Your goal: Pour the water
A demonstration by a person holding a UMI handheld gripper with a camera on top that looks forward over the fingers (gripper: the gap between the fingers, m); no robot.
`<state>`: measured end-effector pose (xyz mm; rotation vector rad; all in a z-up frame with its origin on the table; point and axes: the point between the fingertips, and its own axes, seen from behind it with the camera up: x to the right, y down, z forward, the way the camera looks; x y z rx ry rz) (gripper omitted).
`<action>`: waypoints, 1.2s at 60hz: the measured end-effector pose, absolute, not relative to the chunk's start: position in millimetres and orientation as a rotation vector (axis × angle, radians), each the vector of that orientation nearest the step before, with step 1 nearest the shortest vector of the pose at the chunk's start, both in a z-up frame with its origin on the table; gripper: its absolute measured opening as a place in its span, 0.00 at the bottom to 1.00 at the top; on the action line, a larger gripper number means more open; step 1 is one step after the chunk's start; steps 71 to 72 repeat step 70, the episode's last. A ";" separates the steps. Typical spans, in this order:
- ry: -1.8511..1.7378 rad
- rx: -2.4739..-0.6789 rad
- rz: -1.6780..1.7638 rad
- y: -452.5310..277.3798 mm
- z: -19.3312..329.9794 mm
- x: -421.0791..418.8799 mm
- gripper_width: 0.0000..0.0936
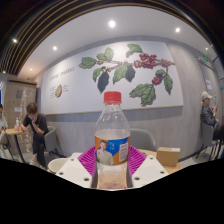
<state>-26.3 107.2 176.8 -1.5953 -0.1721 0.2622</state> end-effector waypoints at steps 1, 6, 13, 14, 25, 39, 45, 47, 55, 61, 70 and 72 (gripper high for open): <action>-0.185 -1.600 0.255 110.7 170.4 -29.4 0.42; -0.235 -1.587 0.210 132.2 132.4 -39.9 0.43; -0.233 -1.588 0.196 137.8 127.3 -33.7 0.43; -0.232 -1.590 0.198 138.3 127.3 -33.8 0.43; -0.250 -1.651 0.193 138.3 121.4 -36.0 0.74; -0.308 -1.723 0.150 105.7 105.7 -27.8 0.92; -0.285 -1.748 0.147 79.4 101.6 -13.6 0.92; -0.275 -1.757 0.150 75.0 101.2 -10.4 0.92; -0.225 -1.782 0.228 14.2 97.1 -3.3 0.91; -0.234 -1.801 0.345 -32.3 87.0 -18.0 0.91; -0.254 -1.787 0.443 -69.7 83.4 -37.5 0.91; -0.254 -1.787 0.443 -69.7 83.4 -37.5 0.91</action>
